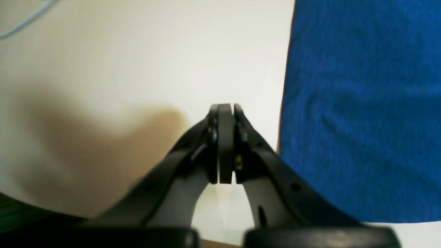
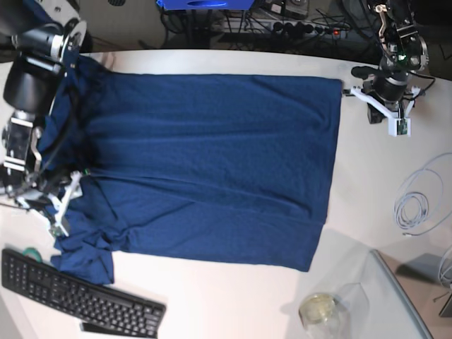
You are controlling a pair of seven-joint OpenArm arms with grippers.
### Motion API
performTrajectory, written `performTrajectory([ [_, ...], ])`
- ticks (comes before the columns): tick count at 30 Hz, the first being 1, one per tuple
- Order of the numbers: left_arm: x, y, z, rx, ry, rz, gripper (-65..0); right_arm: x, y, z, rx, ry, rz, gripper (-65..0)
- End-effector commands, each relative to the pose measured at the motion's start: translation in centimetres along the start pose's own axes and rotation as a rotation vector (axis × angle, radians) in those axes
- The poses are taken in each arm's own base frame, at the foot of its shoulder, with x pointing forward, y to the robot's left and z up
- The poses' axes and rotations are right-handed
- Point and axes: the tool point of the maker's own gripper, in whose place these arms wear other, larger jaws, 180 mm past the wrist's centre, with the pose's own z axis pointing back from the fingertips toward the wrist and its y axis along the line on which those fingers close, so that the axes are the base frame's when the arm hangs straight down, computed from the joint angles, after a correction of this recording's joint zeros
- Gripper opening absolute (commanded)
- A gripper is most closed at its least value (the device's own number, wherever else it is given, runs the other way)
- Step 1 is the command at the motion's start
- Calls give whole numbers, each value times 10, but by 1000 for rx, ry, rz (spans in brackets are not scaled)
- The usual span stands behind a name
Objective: Layout the t-shirt on the table in an organized manner, then fold the t-shirt properly
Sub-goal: 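Reach the right gripper across the shirt body toward its middle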
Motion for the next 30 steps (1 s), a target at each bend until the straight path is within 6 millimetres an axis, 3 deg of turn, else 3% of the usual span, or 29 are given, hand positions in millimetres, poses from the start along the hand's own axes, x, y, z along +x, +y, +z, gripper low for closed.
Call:
performTrajectory([
  [1, 13, 6, 2, 12, -44, -4, -650, 27, -15, 4, -18, -66, -2, -333],
  [5, 6, 7, 5, 14, -29, -7, -650, 47, -4, -16, 68, -111, -53, -336],
  [10, -1, 8, 7, 14, -13, -10, -650, 39, -1, -30, 125, -94, -101, -336],
  [18, -3, 8, 8, 14, -10, -11, -650, 37, 1, -31, 131, -97, -106, -344],
  [19, -3, 8, 8, 14, -10, -11, -650, 37, 1, -32, 131, -96, -107, -368],
  [24, -3, 8, 8, 14, -10, -11, -650, 26, -3, -33, 132, -69, -117, -606],
  [26, -3, 8, 8, 14, -10, -11, -650, 19, -8, -33, 130, -53, -123, -645],
  [30, -3, 8, 8, 14, -10, -11, -650, 19, -11, -32, 123, -51, -120, -650],
])
